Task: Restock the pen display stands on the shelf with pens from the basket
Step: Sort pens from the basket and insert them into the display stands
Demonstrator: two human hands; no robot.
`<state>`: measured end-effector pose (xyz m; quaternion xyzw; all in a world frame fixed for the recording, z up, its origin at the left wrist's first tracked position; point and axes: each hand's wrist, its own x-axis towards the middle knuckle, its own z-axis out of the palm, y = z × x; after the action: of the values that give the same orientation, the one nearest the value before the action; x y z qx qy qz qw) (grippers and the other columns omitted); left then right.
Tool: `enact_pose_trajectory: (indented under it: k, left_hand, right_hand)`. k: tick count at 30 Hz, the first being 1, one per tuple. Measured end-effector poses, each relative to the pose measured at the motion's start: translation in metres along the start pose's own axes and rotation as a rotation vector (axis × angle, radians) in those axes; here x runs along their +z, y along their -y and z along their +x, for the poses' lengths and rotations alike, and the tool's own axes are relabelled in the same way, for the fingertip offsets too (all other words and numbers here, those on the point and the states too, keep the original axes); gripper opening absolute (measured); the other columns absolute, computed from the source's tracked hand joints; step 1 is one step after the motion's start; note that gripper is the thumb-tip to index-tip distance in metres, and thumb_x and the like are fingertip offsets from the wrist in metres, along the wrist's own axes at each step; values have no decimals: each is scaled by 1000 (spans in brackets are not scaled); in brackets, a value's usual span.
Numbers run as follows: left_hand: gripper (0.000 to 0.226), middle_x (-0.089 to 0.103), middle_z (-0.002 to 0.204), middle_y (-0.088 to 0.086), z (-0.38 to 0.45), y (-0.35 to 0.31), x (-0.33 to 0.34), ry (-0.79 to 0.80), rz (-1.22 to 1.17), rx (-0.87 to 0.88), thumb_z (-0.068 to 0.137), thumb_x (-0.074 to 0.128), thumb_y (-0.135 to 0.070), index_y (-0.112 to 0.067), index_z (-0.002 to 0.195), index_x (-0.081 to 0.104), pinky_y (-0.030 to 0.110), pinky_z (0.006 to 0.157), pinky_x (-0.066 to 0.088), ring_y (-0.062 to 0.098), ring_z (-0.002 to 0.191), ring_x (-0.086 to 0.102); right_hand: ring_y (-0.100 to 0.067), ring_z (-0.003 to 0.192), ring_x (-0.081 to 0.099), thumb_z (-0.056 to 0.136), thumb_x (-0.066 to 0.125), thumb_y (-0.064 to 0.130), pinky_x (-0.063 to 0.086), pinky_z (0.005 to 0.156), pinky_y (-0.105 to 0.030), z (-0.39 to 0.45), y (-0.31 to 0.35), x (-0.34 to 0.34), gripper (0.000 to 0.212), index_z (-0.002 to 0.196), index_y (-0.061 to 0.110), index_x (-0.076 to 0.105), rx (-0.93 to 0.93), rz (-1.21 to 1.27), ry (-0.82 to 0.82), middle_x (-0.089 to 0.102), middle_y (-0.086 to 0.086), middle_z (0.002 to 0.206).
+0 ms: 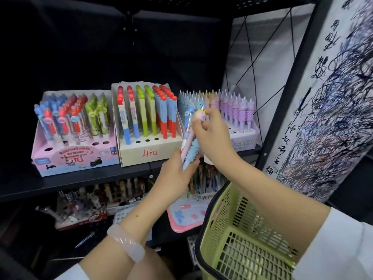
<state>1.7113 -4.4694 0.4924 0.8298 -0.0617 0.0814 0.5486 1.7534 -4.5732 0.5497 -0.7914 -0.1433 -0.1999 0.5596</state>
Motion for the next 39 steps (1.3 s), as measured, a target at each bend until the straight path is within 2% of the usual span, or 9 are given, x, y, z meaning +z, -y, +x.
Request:
enact_pose_trajectory:
  k: [5,10,14,18,23,25,31,34,39]
  left_hand:
    - [16,56,78,1,31,-23,-3,-20,35,76,93,51,-34,-20,94,45,13,43,34,12,60,50]
    - [27,47,71,-4,61,-42,-5,-111,158,152,93,53,-34,-28,75,34,9,44,34,5,58,45]
    - [29,46,69,-2,79,-47,-8,-131,203,134,91,53,-39,-26,74,33,11,40,33,9,53,42]
    - [27,46,70,-2,90,-48,-7,-132,225,148,91,53,-39,-20,82,37,12,38,32,10,52,42]
    - [28,48,72,-1,99,-45,-2,-103,271,108,93,50,-38,-13,96,38,16,42,34,14,56,46]
    - [26,52,74,2,99,-43,2,-68,257,68,94,46,-38,-14,96,37,28,52,41,19,62,52]
    - [21,54,71,4,102,-35,4,-98,164,38,97,41,-36,-16,91,37,27,46,37,14,55,47]
    - [22,53,68,2,102,-32,5,-115,136,39,97,42,-35,-21,82,35,19,41,36,11,52,46]
    - [21,53,71,1,100,-32,4,-119,68,22,96,43,-35,-24,80,36,12,38,32,6,48,44]
  right_hand:
    - [-4,61,44,97,44,22,38,55,-14,35,11,-10,9,101,13,45,-80,52,-74,50,2,73]
    - [0,52,40,95,45,20,36,50,-15,70,18,-15,7,97,14,47,-75,93,-144,49,4,63]
    - [-20,77,55,96,43,25,51,78,-39,90,15,-21,3,96,23,46,93,221,-45,62,-26,101]
    - [-20,84,59,98,41,28,50,88,-47,103,5,-23,14,109,20,44,109,253,-14,63,-12,95]
    - [-16,59,65,102,31,22,58,65,-33,120,-1,-26,12,110,15,38,111,450,-62,60,-6,87]
    - [-12,53,64,103,29,21,57,57,-29,131,-1,-35,13,110,14,36,115,479,-142,58,-6,83]
    - [6,52,50,100,37,23,38,52,-12,159,-11,-68,6,95,21,40,-113,26,-352,55,6,69]
    - [-20,65,55,97,42,22,35,56,-29,160,-24,-74,15,105,9,42,-173,-393,-214,59,-6,78]
    - [-45,84,57,96,46,15,30,61,-32,154,-41,-72,26,113,-2,40,-148,-775,-13,60,-27,97]
